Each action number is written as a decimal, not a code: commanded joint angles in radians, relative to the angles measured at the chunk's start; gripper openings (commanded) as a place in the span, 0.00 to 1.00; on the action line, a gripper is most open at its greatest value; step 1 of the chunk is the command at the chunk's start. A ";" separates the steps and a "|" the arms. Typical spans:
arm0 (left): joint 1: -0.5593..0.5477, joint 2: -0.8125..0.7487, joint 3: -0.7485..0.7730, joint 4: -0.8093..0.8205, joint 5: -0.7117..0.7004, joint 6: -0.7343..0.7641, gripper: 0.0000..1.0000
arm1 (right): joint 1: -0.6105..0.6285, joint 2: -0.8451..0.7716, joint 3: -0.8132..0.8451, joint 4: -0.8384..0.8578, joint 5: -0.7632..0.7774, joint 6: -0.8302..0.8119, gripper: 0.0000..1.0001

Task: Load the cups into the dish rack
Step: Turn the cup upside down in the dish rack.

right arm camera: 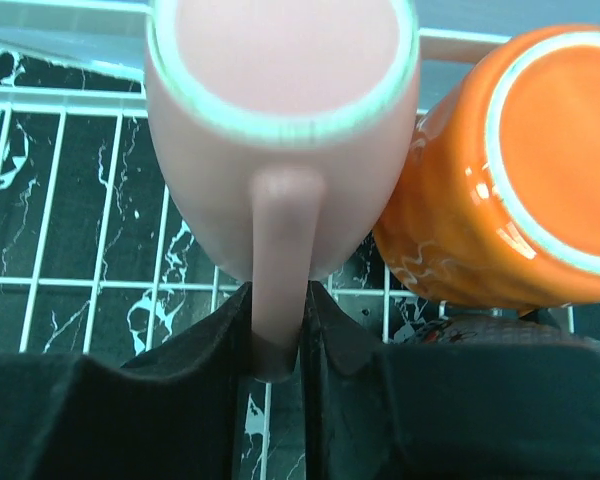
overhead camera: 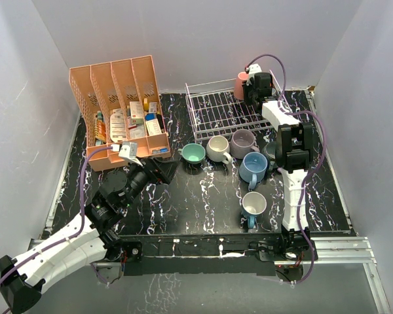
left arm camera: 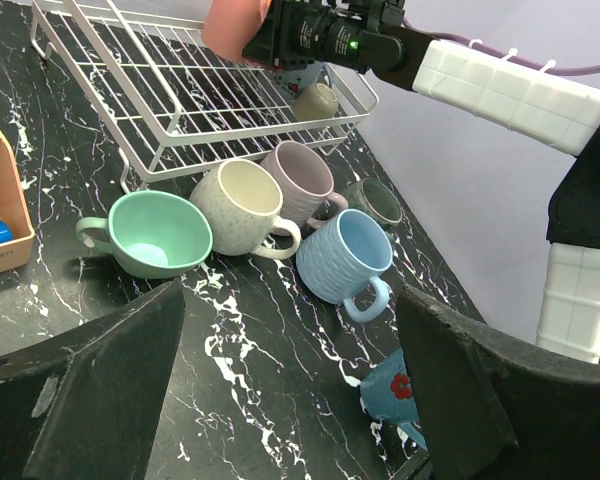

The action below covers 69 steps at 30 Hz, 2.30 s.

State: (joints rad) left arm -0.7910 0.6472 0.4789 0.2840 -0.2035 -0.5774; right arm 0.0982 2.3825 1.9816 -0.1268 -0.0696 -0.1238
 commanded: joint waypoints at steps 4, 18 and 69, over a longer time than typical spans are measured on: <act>0.005 -0.002 0.033 0.024 -0.009 0.002 0.84 | 0.005 -0.025 0.062 0.138 0.020 -0.018 0.26; 0.004 -0.005 0.033 0.026 -0.009 0.013 0.85 | 0.003 -0.086 0.047 0.149 0.069 -0.079 0.28; 0.004 -0.082 -0.012 0.004 -0.017 -0.014 0.85 | -0.029 -0.082 0.040 -0.017 -0.087 -0.262 0.08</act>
State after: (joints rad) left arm -0.7891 0.5678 0.4709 0.2729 -0.2142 -0.5949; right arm 0.0799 2.3081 1.9591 -0.2340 -0.2646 -0.4061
